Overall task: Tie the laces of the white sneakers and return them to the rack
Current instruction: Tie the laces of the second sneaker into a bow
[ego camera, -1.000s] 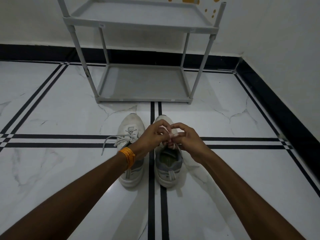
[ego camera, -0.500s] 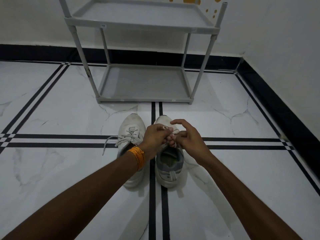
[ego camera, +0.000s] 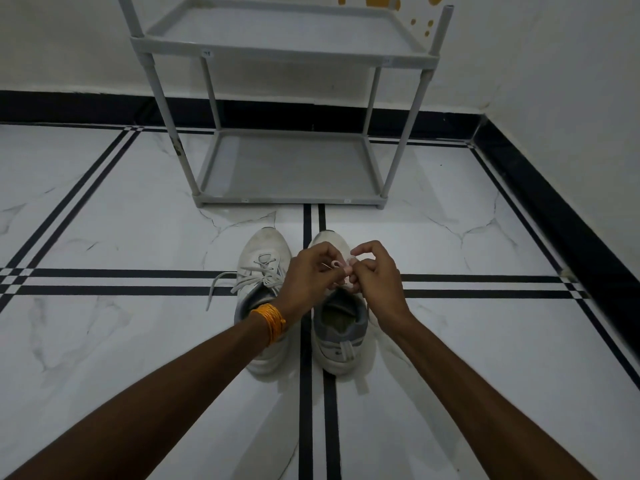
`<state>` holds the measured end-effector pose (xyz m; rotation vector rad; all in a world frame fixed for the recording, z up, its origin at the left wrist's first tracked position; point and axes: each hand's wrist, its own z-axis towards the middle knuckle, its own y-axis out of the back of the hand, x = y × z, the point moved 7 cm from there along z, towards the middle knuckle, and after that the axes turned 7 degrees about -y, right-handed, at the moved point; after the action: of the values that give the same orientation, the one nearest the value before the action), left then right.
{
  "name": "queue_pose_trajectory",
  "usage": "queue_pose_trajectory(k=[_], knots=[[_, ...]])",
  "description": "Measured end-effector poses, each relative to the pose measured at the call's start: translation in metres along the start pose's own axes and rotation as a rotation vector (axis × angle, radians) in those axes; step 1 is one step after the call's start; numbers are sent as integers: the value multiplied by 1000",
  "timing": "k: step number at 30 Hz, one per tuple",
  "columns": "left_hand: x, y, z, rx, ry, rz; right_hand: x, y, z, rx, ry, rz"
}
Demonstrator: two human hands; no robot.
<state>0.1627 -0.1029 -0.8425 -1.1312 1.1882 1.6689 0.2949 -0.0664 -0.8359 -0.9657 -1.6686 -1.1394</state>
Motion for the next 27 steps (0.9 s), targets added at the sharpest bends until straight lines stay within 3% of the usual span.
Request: queue_pose_trajectory(k=[3,7,12,18,24,27], knots=[[-3,5,5,41,-75,106,1,-4,0,20,22,-39],[-9,7,7,-14,-166,296,6,-2,0,-38,156,-296],[-7,8,10,-29,-177,367,5,-14,-2,70,127,-511],[-12,2,6,49,-256,507,12,-9,1,-13,229,-622],[-2,0,16,184,-58,588,4,-2,6,-37,154,-495],[6,-11,11,359,179,409,2,0,13,22,77,-426]])
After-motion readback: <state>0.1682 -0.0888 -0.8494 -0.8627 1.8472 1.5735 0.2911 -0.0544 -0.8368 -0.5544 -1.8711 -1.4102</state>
